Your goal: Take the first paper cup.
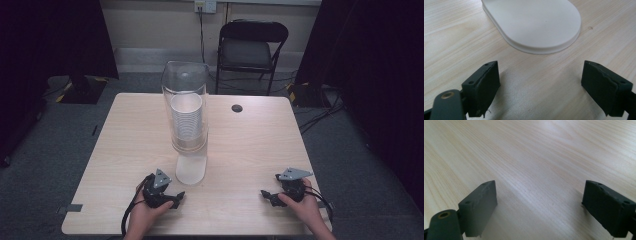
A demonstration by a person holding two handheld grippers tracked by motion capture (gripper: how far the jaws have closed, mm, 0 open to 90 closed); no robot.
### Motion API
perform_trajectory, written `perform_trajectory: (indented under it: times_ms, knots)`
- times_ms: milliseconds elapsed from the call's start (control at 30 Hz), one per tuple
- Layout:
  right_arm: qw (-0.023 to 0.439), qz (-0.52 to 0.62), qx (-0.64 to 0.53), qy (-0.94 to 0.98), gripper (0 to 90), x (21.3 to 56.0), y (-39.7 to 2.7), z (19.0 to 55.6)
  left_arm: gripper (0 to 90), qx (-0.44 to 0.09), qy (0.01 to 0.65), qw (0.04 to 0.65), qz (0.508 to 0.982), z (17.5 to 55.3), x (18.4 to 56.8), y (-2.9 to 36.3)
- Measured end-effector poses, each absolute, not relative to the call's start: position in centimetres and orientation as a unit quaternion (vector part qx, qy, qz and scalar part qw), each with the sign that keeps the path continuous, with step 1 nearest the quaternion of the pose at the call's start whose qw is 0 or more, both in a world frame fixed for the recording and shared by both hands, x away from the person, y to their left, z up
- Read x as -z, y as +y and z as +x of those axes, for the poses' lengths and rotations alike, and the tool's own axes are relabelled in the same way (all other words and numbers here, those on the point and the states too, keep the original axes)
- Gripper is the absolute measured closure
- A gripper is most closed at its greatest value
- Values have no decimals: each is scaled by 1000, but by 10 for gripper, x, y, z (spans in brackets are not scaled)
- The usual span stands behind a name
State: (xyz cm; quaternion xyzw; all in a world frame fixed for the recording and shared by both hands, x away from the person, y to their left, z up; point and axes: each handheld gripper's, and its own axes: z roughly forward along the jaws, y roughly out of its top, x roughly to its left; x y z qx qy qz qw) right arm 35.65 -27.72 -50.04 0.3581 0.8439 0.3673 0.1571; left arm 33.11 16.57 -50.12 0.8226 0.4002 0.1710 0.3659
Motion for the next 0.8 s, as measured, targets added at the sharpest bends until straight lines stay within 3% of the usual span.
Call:
perform_trajectory:
  times_ms: [233, 567, 800]
  knots:
    - [157, 356, -367, 845, 113, 500, -277, 357, 164, -175, 413, 391, 804, 332, 491, 165]
    - [157, 356, -367, 845, 113, 500, -278, 357, 162, -200, 398, 481, 755, 348, 433, 161]
    - [157, 357, -367, 845, 113, 500, -277, 357, 191, -208, 392, 495, 747, 364, 424, 148]
